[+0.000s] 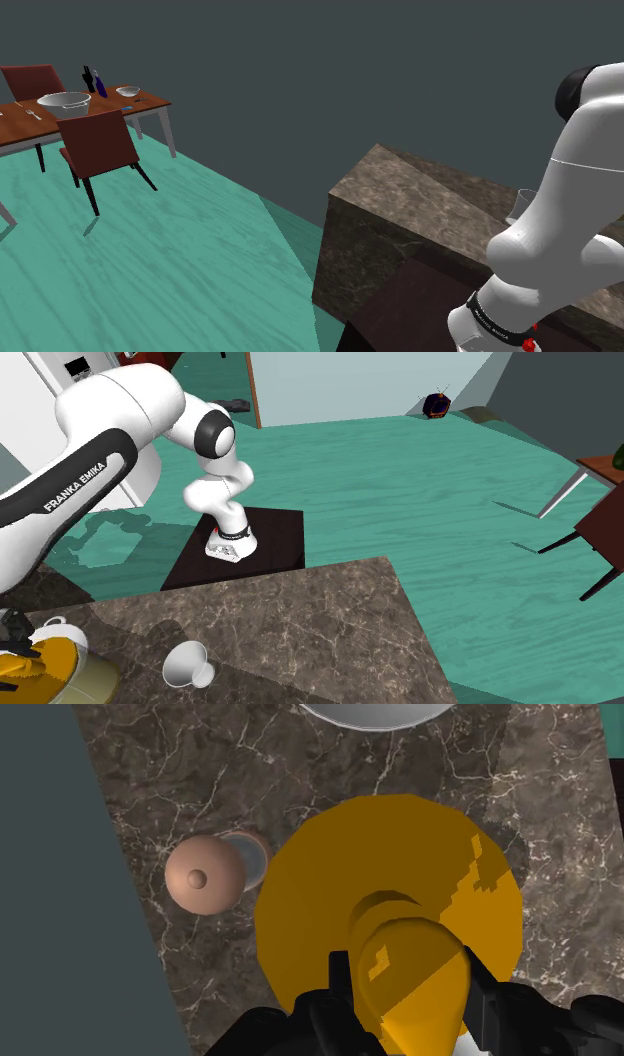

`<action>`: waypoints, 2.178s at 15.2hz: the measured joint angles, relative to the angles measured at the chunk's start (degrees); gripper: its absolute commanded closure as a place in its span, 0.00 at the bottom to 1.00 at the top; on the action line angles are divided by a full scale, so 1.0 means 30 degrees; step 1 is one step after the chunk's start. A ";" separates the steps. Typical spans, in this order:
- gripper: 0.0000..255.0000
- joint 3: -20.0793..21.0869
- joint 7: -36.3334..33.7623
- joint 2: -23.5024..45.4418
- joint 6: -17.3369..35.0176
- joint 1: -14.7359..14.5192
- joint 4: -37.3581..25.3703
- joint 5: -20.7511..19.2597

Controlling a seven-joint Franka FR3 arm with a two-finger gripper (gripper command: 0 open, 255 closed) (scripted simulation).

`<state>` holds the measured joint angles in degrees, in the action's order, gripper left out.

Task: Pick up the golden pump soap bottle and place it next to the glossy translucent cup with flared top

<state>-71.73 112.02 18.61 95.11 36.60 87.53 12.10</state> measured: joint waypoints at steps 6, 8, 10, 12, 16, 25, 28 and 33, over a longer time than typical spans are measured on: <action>1.00 -0.0136 -0.0138 -0.0204 0.1689 -0.0647 0.1884 -0.0146; 1.00 -0.0070 -0.0110 -0.0122 0.2133 -0.0654 0.2301 -0.0061; 1.00 -0.0079 -0.0151 -0.0143 0.2680 -0.0826 0.2888 -0.0061; 1.00 -0.0016 -0.0099 -0.0072 0.3212 -0.0835 0.3400 0.0033; 1.00 0.0094 -0.0037 0.0046 0.4169 -0.0897 0.4327 0.0191; 1.00 0.0768 0.0342 0.0760 0.6145 -0.0472 0.5951 0.0995; 1.00 0.1207 0.0613 0.1221 0.6707 -0.0022 0.6239 0.1468; 1.00 0.1281 0.0658 0.1277 0.7152 -0.0056 0.6665 0.1575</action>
<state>-67.89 113.99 22.44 116.56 36.43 107.53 16.82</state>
